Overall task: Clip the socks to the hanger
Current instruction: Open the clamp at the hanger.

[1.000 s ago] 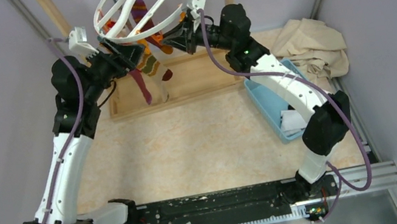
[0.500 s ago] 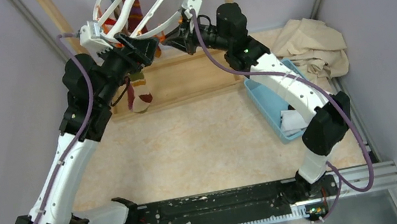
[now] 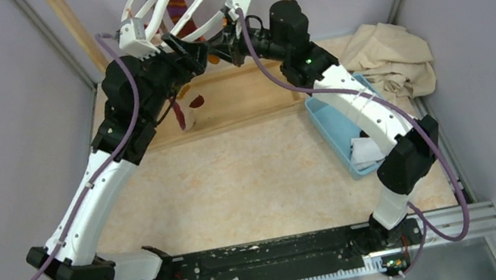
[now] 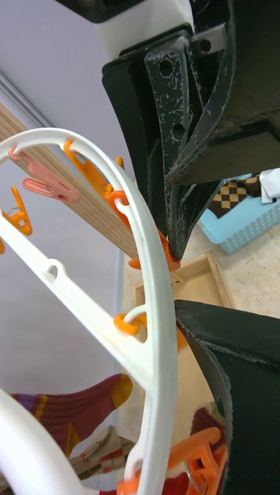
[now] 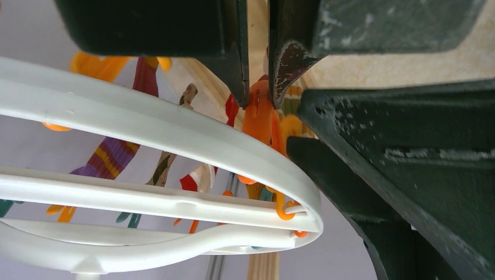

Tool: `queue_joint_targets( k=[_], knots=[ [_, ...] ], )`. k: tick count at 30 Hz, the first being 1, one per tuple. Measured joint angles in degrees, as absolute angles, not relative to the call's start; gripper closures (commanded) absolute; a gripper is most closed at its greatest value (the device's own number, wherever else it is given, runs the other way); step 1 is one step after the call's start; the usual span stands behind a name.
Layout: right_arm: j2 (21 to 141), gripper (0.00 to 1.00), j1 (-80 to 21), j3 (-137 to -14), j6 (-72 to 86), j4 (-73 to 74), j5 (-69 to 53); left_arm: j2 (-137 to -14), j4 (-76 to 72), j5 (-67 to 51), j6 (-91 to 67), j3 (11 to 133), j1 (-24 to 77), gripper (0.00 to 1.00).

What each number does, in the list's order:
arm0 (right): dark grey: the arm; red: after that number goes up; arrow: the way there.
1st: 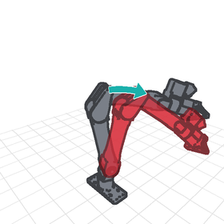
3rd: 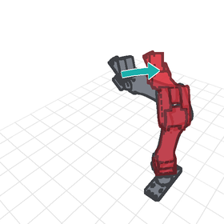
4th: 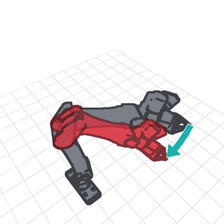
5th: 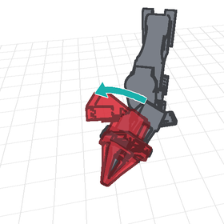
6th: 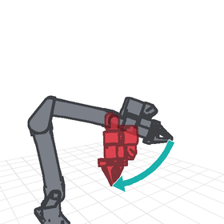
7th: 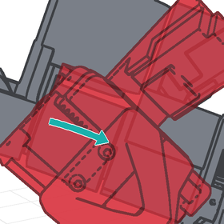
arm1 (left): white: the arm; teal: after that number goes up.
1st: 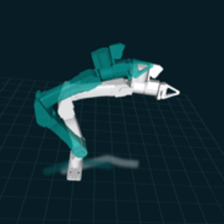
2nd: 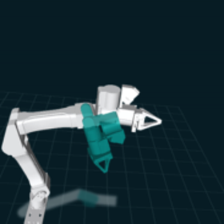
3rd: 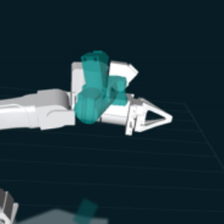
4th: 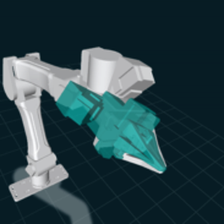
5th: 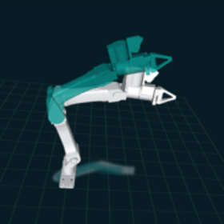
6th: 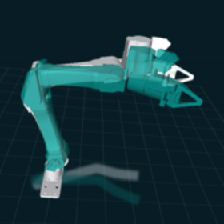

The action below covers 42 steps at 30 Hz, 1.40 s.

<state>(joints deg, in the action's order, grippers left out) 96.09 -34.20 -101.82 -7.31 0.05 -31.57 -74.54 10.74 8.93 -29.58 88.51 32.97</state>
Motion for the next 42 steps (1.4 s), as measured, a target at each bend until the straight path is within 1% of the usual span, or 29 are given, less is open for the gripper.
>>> queue_joint_targets(
  k=[25,27,34,35,39,41,42],
  knots=[
    [96.5,1.00,-35.2,-102.5,-9.1,0.4,-28.5,-77.5,5.9,18.1,-24.8,89.1,36.3,0.30],
    [96.5,1.00,-35.3,-102.5,-9.4,0.4,-28.4,-78.0,5.1,18.9,-24.3,89.1,36.7,0.31],
    [96.5,1.00,-35.9,-102.5,-10.0,0.3,-28.0,-78.4,0.9,22.1,-22.6,87.5,38.3,0.44],
    [96.5,1.00,-35.9,-102.5,-10.0,0.2,-27.9,-78.4,0.4,22.5,-22.3,87.4,38.5,0.49],
    [96.5,1.00,-35.9,-102.5,-10.4,-0.3,-27.8,-78.4,-0.5,23.9,-21.2,87.0,38.9,0.73],
    [96.5,1.00,-35.9,-102.5,-10.5,-0.4,-27.7,-78.4,-0.9,24.2,-20.4,86.9,38.9,0.81],
    [96.5,1.00,-35.9,-102.5,-10.6,-0.2,-27.7,-78.4,-1.1,24.4,-20.0,86.9,38.9,0.82]
  ],
)
